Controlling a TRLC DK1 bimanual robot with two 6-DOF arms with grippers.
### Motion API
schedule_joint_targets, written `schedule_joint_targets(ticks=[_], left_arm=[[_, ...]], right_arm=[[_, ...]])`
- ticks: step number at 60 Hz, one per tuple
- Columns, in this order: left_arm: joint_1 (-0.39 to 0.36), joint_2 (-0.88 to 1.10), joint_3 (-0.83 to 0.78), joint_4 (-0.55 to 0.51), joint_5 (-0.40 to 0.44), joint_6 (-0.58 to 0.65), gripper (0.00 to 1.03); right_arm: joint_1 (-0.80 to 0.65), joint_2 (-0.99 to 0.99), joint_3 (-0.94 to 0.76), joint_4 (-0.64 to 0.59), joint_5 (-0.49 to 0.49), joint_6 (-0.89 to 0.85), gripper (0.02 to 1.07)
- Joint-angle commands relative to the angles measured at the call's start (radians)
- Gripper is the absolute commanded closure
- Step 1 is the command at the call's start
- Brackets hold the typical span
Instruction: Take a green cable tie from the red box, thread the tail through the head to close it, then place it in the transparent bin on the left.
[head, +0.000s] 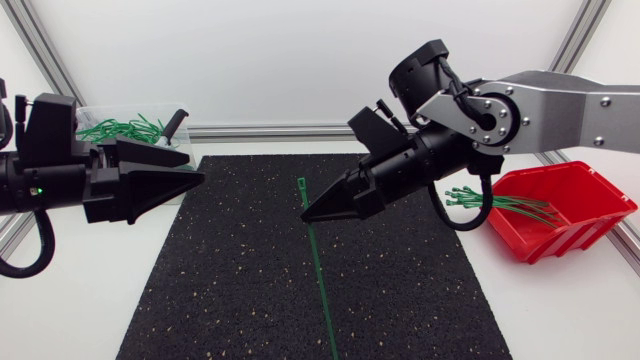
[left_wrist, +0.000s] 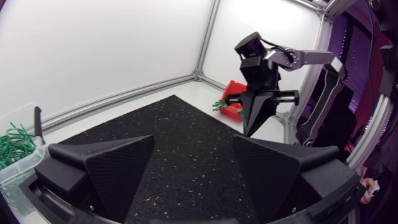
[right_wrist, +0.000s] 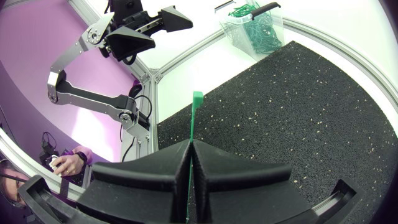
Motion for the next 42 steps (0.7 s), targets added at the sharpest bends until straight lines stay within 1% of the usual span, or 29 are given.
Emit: schedule_joint_targets(ticks=[1,5,6,9,18,23,36,42], left_arm=[[0.007,0.108,0.062,-0.036,0.125,0.0,0.18],[0.015,0.168,0.075,-0.043,0.242,0.0,0.11],[0.013,0.176,0.079,-0.046,0.248,0.0,0.11],[0.003,0.2,0.092,-0.053,0.256,0.0,0.11],[-0.076,0.223,0.11,-0.048,0.256,0.005,0.11],[-0.125,0.233,0.111,-0.034,0.256,0.007,0.05],[-0.241,0.297,0.15,-0.006,0.256,0.0,0.05],[-0.278,0.338,0.17,-0.002,0.256,-0.003,0.05]], right_arm=[[-0.009,0.019,-0.026,0.015,-0.017,0.021,1.01],[-0.01,0.01,-0.036,0.041,-0.017,0.032,1.01],[-0.01,0.008,-0.038,0.048,-0.017,0.035,1.01],[-0.01,0.004,-0.044,0.064,-0.017,0.042,1.01],[-0.016,0.002,-0.055,0.092,-0.017,0.062,1.01],[-0.018,0.001,-0.059,0.109,-0.022,0.076,1.01],[-0.022,-0.015,-0.069,0.135,-0.034,0.091,1.01],[-0.027,-0.035,-0.076,0.156,-0.042,0.11,1.01]])
